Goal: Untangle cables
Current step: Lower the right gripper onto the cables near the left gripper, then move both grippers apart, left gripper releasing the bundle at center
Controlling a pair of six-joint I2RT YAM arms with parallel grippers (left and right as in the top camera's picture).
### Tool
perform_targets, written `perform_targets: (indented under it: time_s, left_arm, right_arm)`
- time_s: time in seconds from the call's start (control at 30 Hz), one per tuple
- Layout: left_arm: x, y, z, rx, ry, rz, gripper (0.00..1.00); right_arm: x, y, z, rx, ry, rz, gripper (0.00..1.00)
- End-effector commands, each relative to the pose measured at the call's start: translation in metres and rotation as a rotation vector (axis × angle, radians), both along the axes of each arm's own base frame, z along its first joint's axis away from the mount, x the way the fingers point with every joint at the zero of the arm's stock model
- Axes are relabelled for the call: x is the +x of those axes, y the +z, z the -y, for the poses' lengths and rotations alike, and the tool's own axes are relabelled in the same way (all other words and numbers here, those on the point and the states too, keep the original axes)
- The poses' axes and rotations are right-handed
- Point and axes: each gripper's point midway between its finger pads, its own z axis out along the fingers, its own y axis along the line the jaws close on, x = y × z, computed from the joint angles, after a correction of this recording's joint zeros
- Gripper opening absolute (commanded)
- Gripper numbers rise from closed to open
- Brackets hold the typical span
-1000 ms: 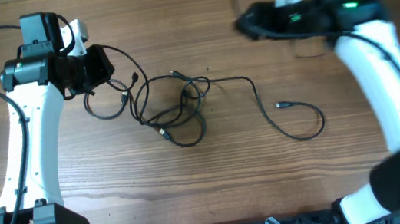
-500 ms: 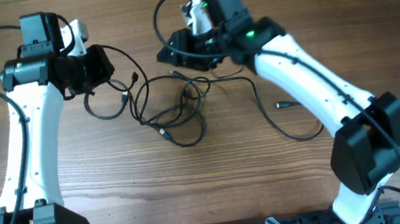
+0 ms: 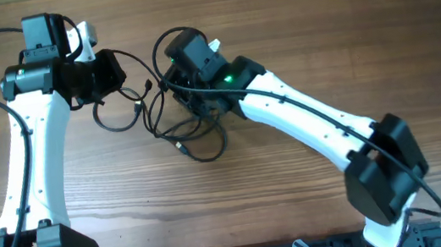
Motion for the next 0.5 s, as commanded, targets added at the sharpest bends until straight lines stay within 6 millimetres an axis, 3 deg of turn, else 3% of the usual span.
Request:
perform_targets:
  time_s: [0.0,0.07,0.1,0.13,0.17,0.23,0.33,0.47]
  left_arm:
    - [0.003,0.003,0.003,-0.012,0.000,0.008,0.04]
    - [0.003,0.003,0.002,-0.011,0.001,0.008,0.04]
    - [0.003,0.003,0.002,-0.011,0.000,0.008,0.04]
    - [0.003,0.003,0.002,-0.011,0.001,0.007,0.04]
    - [0.003,0.003,0.002,-0.011,0.001,0.007,0.04]
    - [0.003,0.003,0.002,-0.011,0.000,0.008,0.04]
    - [0.003,0.003,0.002,-0.011,0.000,0.008,0.04]
    - [0.003,0.003,0.002,-0.011,0.000,0.006,0.04]
  right_arm:
    - [0.023,-0.043,0.009,-0.092,-0.111,0.004,0.60]
    - [0.032,-0.058,0.008,-0.118,-0.094,0.032,0.51]
    - [0.036,-0.057,0.006,-0.133,-0.038,0.073,0.34]
    - [0.039,-0.054,0.004,-0.154,0.034,0.127,0.26]
    - [0.046,-0.037,-0.007,-0.173,0.235,0.278,0.04]
    - [0.045,-0.009,-0.018,-0.153,0.466,0.436,0.04]
    - [0.045,0.030,-0.002,-0.133,0.523,0.506,0.04]
    - [0.028,0.145,0.029,0.022,0.616,0.726,0.04]
